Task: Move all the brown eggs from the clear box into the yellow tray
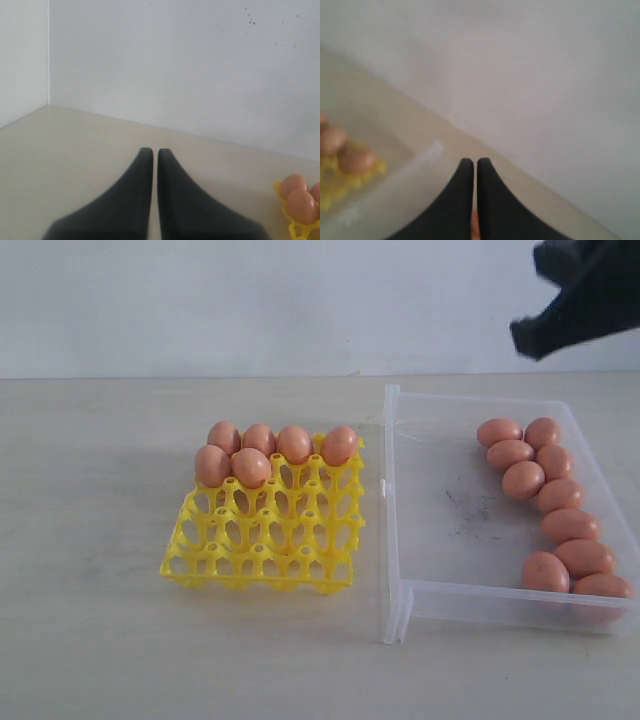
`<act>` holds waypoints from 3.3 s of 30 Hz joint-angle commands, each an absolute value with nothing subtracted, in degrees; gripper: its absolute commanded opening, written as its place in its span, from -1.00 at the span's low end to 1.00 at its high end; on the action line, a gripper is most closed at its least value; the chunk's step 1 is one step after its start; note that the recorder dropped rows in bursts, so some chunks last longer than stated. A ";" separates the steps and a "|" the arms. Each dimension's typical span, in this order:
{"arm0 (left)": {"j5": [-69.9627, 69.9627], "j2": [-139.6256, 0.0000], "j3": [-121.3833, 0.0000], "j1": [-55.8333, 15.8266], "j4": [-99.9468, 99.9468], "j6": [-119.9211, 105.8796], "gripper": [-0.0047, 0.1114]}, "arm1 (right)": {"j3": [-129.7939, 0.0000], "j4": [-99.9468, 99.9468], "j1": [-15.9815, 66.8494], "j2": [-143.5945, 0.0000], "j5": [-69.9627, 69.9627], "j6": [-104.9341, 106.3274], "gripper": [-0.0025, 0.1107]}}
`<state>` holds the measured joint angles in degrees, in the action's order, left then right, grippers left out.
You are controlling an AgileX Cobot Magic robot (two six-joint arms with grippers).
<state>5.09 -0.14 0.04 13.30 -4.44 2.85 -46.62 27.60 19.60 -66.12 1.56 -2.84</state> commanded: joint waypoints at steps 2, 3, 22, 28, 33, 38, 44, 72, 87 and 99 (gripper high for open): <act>4.34 0.00 0.00 13.39 -4.95 3.36 -0.85 | -55.97 8.07 23.36 -84.39 40.68 49.18 -0.96; 4.34 0.00 0.00 13.39 -4.95 3.36 -0.85 | -57.02 4.45 23.36 -85.98 42.97 54.39 -0.96; 4.34 0.00 0.00 13.39 -4.95 3.36 -0.85 | -44.03 -4.83 40.72 -71.81 -12.84 60.86 -0.96; 4.34 0.00 0.00 13.39 -4.95 3.36 -0.85 | -43.44 -39.92 40.58 -66.16 -53.15 61.38 -0.96; 4.34 0.00 0.00 13.39 -4.95 3.36 -0.85 | -40.98 -38.85 40.58 -61.44 -69.96 29.28 -0.96; 4.34 0.00 0.00 13.39 -4.95 3.36 -0.85 | -40.55 7.29 40.58 -60.05 -68.47 10.03 -0.96; 4.34 0.00 0.00 13.39 -4.95 3.36 -0.85 | -49.53 37.51 40.58 -60.16 -29.91 -11.29 -0.96; 4.34 0.00 0.00 13.39 -4.95 3.36 -0.85 | -44.72 6.78 40.58 -54.11 69.96 15.14 -0.96; 4.34 0.00 0.00 13.39 -4.95 3.36 -0.85 | -36.65 18.58 40.49 -35.69 68.79 11.23 -0.96; 4.34 0.00 0.00 13.39 -4.95 3.36 -0.85 | -27.08 14.54 40.49 -5.24 37.02 0.00 -0.96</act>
